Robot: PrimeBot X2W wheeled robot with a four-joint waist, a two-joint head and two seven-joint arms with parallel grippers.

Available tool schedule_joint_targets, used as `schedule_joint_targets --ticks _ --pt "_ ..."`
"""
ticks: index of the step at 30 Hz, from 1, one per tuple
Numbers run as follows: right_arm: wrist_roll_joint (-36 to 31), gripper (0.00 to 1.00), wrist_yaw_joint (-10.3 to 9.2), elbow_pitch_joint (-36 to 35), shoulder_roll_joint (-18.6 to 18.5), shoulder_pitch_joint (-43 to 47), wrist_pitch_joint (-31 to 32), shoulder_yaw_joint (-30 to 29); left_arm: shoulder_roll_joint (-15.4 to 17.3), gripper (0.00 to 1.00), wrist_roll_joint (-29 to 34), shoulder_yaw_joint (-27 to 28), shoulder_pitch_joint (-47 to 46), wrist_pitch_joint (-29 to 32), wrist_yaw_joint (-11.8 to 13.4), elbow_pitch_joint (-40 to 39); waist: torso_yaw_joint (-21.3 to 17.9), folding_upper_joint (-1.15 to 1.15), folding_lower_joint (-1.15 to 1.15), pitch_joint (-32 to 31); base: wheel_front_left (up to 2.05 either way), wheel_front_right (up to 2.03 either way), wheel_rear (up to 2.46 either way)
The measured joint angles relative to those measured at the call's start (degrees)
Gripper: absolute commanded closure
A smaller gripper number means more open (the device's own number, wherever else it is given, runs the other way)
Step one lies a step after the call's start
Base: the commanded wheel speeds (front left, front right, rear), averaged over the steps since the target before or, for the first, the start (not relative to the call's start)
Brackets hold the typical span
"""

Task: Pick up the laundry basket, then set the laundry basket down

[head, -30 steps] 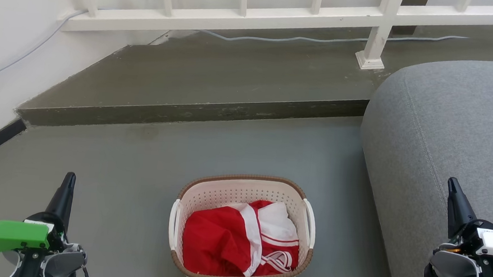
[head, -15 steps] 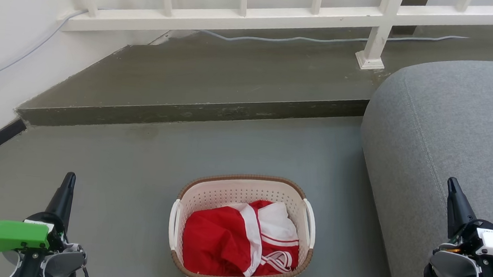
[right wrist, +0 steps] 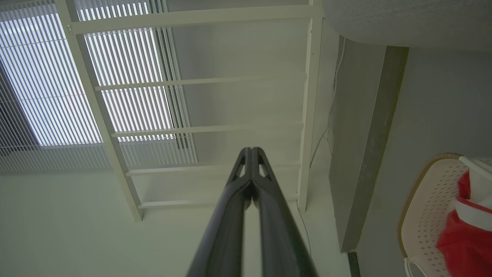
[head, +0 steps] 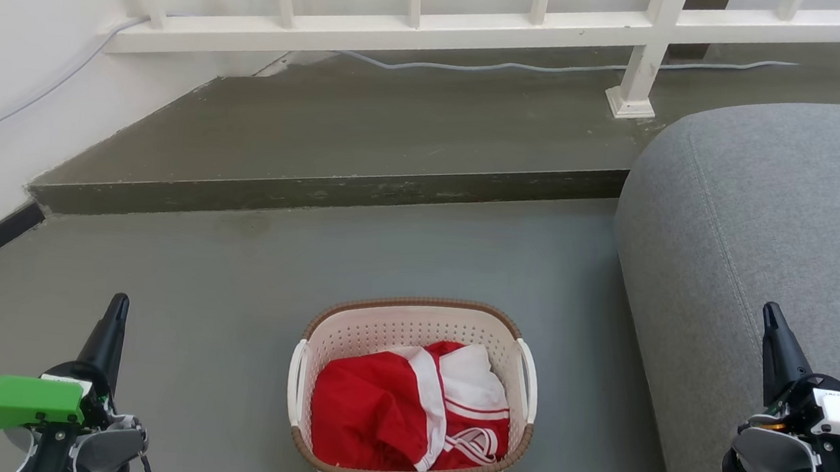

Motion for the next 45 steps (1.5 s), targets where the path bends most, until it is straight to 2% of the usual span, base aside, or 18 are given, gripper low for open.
schedule_joint_targets --ticks 45 --pt "0.0 1.00 0.00 0.0 0.1 0.0 0.2 -0.2 0.0 1.00 0.0 0.0 0.0 0.0 0.0 0.0 0.0 0.00 0.00 0.0 0.00 0.00 0.00"
